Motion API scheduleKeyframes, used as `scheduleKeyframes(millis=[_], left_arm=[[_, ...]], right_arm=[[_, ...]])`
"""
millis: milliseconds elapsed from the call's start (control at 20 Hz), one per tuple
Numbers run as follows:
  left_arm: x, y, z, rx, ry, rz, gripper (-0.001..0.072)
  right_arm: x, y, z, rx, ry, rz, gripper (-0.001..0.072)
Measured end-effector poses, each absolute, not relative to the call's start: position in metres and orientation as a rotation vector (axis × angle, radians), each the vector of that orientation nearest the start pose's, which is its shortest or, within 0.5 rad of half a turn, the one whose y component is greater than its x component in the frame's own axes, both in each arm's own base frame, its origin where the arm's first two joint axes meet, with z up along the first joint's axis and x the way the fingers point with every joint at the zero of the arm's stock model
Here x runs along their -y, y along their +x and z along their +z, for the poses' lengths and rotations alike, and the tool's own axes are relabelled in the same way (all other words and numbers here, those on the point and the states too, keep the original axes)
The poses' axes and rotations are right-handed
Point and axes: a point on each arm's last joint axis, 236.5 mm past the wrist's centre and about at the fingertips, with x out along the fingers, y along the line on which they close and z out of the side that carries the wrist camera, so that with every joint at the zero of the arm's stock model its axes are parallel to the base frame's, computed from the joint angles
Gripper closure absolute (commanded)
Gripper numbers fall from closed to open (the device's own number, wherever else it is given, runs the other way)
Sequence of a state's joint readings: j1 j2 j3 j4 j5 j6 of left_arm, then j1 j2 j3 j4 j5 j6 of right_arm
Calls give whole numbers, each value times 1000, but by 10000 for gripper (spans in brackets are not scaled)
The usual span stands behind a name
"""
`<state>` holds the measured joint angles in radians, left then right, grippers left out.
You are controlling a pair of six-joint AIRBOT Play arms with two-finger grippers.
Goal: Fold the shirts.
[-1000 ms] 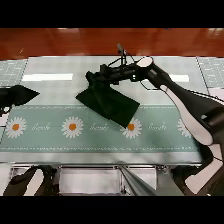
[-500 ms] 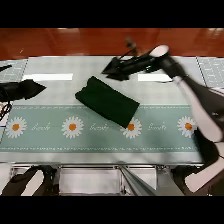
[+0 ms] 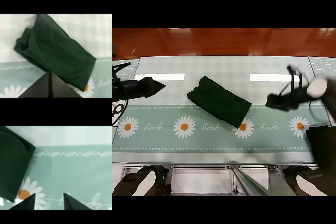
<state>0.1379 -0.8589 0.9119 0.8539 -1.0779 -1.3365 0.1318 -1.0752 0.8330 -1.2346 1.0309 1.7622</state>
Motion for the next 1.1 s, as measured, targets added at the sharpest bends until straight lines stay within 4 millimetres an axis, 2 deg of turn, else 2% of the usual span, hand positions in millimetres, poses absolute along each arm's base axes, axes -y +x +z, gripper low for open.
scheduleKeyframes(millis=[100, 250, 400, 600, 650, 700, 750, 850, 950, 1000, 1100], left_arm=[[105, 337, 121, -884, -466, -416, 691], [119, 336, 124, -876, -448, -447, 691], [127, 336, 125, -869, -438, -467, 691], [131, 335, 126, -868, -433, -477, 691], [132, 335, 125, -868, -432, -478, 691], [132, 335, 125, -868, -431, -479, 691], [132, 336, 125, -868, -431, -479, 691], [132, 336, 124, -871, -432, -478, 691], [133, 336, 124, -872, -432, -479, 691], [133, 336, 124, -873, -432, -479, 691], [132, 336, 124, -872, -433, -477, 691]], right_arm=[[-124, 300, -47, -1297, 561, 129, 297], [-150, 299, -76, -1318, 721, 175, 304], [-181, 305, -93, -1377, 832, 256, 303], [-225, 324, -97, -1410, 914, 365, 310], [-234, 329, -96, -1409, 919, 384, 400], [-243, 335, -96, -1404, 908, 406, 590], [-252, 342, -94, -1393, 898, 430, 685], [-273, 360, -72, -1343, 884, 518, 686], [-289, 379, -38, -1284, 852, 621, 686], [-291, 391, -18, -1247, 811, 664, 686], [-282, 410, 23, -1187, 705, 697, 687]])
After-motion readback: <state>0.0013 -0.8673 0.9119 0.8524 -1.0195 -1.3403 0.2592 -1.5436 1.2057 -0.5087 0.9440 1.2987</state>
